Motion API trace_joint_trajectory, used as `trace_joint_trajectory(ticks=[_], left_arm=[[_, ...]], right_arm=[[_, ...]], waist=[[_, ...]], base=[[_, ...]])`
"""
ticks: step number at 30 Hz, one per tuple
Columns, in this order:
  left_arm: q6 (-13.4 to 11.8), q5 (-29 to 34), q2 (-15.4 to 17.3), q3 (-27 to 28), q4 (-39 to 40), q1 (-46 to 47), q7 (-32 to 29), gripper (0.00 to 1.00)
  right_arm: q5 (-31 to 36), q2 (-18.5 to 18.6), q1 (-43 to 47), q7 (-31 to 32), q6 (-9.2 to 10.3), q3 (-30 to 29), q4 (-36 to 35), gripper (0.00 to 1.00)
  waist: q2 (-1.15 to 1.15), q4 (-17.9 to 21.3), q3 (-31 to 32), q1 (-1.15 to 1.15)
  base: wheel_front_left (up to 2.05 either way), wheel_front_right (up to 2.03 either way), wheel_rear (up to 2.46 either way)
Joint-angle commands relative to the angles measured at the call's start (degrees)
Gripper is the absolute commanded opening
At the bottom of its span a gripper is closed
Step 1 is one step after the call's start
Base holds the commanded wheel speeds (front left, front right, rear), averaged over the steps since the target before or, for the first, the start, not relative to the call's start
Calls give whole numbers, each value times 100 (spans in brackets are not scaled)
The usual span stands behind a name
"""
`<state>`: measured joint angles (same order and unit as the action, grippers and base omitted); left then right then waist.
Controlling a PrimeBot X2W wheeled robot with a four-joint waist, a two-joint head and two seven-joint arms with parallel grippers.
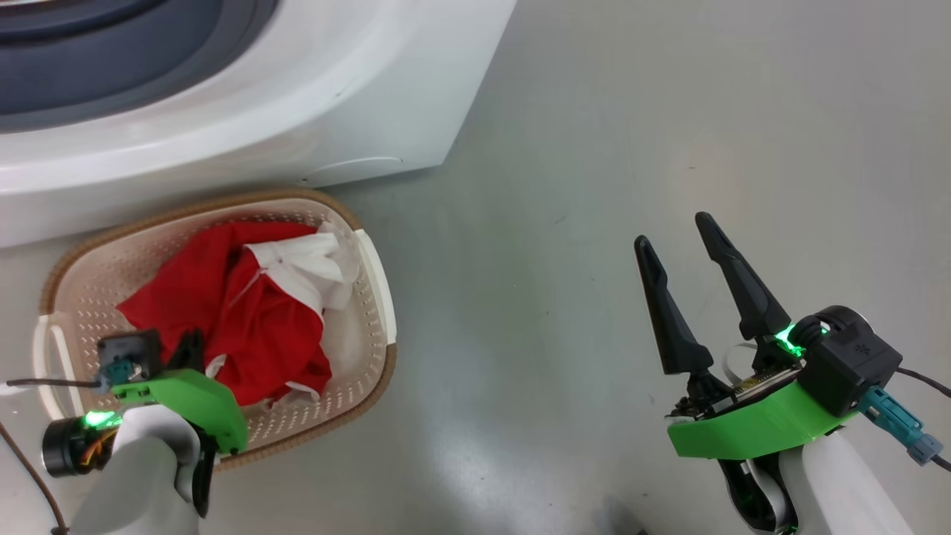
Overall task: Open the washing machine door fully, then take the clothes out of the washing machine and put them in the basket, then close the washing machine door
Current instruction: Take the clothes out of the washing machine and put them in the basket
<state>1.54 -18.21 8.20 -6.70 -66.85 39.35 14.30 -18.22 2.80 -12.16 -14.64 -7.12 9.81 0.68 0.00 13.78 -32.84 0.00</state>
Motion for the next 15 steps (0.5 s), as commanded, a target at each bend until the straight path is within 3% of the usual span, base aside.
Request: trace_joint_trajectory(ticks=[1,4,5,7,8,15], left_arm=[[9,-18,188,154,-14,56,70,0],[13,4,211,137,-154,132,70,0],[3,10,217,136,-169,156,70,7],[-18,16,215,133,-231,185,70,77],[-36,20,210,134,-251,210,70,100],[-94,-30,163,225,-130,181,70,100]], right_arm=[[-30,8,-50,-36,-36,116,-158,100],[-37,8,-82,-36,-36,133,-165,100],[-39,8,-93,-36,-36,134,-164,100],[-43,8,-106,-36,-36,134,-156,100],[-43,8,-110,-36,-36,127,-142,100],[-63,8,-135,-36,-36,112,-104,100]], waist=[[0,61,-111,0],[0,90,-186,0],[0,94,-202,0],[0,98,-221,0],[0,90,-220,0],[0,8,-134,0]], base=[[0,0,0],[0,0,0],[0,0,0],[0,0,0],[0,0,0],[0,0,0]])
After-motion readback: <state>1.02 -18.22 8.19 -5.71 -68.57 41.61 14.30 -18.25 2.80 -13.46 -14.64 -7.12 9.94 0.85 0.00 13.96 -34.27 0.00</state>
